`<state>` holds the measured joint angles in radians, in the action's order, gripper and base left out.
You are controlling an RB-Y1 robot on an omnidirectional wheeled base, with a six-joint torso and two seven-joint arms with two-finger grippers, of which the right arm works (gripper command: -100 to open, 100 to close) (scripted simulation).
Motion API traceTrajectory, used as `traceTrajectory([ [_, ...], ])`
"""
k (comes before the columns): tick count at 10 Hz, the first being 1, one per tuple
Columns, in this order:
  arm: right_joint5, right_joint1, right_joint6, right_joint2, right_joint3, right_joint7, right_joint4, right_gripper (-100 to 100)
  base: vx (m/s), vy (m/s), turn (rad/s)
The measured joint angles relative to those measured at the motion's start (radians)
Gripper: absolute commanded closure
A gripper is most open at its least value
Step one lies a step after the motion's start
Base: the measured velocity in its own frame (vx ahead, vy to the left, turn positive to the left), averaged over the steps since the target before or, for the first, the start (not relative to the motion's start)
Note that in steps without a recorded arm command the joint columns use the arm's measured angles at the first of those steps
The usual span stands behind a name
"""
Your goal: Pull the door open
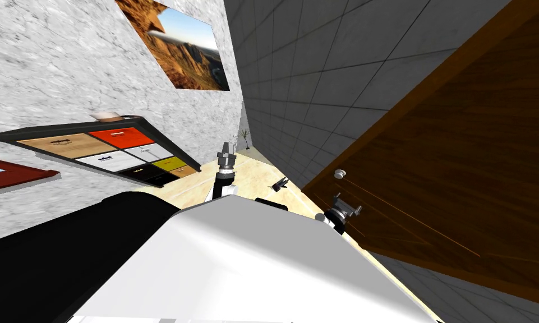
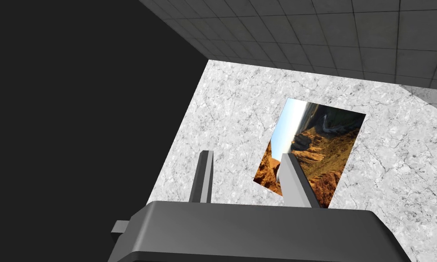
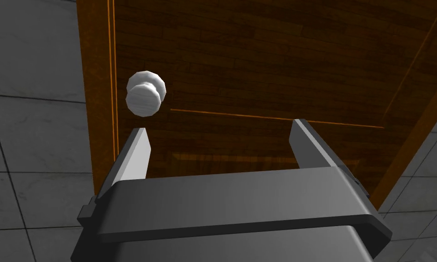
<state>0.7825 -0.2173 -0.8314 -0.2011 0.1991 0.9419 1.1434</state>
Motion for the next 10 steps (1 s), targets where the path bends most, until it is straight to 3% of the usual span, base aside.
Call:
traceTrajectory([
  [7,0.097,0.031,-0.034,-0.024,0.020,0.102,-0.155,-100,0.026,-0.062,0.206],
  [10,0.142,0.043,-0.054,-0.032,0.029,0.152,-0.229,-100,0.018,-0.075,0.332],
])
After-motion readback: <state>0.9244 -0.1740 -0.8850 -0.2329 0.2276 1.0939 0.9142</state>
